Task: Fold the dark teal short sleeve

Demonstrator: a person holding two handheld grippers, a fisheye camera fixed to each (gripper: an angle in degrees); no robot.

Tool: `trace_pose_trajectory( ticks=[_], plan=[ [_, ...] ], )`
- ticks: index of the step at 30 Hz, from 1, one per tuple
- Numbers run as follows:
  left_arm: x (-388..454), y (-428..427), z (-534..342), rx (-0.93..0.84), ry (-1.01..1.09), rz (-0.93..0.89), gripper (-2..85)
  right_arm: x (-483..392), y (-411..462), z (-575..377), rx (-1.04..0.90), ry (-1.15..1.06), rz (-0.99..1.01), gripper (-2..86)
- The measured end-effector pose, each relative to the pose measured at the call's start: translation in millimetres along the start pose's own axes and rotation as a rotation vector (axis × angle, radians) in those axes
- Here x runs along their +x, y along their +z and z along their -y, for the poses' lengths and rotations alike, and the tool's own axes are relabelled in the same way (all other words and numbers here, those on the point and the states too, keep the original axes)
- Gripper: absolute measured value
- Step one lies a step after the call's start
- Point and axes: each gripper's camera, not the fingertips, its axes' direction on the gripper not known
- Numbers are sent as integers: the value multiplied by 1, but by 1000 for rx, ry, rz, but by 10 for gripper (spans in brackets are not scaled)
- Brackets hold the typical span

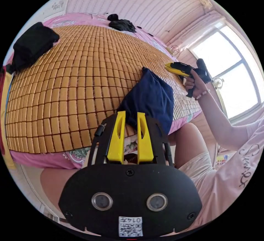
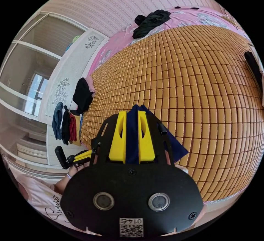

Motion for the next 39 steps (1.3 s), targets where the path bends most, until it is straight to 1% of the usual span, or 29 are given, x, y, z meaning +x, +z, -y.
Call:
trace_pose_trajectory(
  ticks=[2,3,7,11,13,14,15,16,17,19,20,22,24,26,28,33,35,38,39],
  plan=[
    [-19,-8,-3,13,-63,0,79,-5,8,1,-6,-36,-56,80],
    [-21,-9,-4,13,-72,11,80,-10,12,1,-15,-71,-118,91],
    [-22,-13,0,45,-26,10,102,-32,30,7,-61,-227,-219,150],
    [-13,3,11,-12,36,-9,124,-49,55,20,-134,-292,-277,166],
    [-7,8,12,-24,68,22,118,-59,75,27,-192,-322,-335,155],
    [-2,9,13,-19,89,42,106,-63,77,27,-188,-341,-351,144],
    [0,10,14,-27,97,44,98,-70,82,28,-213,-388,-355,124],
    [4,11,15,-50,113,49,80,-77,83,28,-227,-412,-368,74],
    [8,14,15,-86,130,42,62,-81,83,27,-244,-431,-347,50],
    [15,16,12,-93,157,45,42,-90,81,23,-290,-456,-296,31],
    [18,16,9,-93,168,52,37,-92,77,20,-282,-460,-294,29],
    [23,12,5,-88,172,69,30,-102,49,8,-179,-463,-234,22],
    [30,-1,-2,-48,190,79,23,-110,21,-3,-99,-472,-151,19],
    [45,-26,-15,32,241,55,16,-121,-4,-16,-26,-497,-128,17],
    [58,-45,-25,71,267,38,14,-138,-30,-28,44,-534,-110,15],
    [86,-91,-47,189,285,10,9,-186,-52,-25,124,-628,-78,13],
    [89,-111,-52,276,254,19,9,-210,-51,-13,143,-678,-67,13],
    [80,-135,-49,398,214,63,12,-265,-40,23,141,-799,-39,14],
    [75,-140,-47,424,196,72,13,-296,-33,41,138,-872,-30,15]
  ],
)
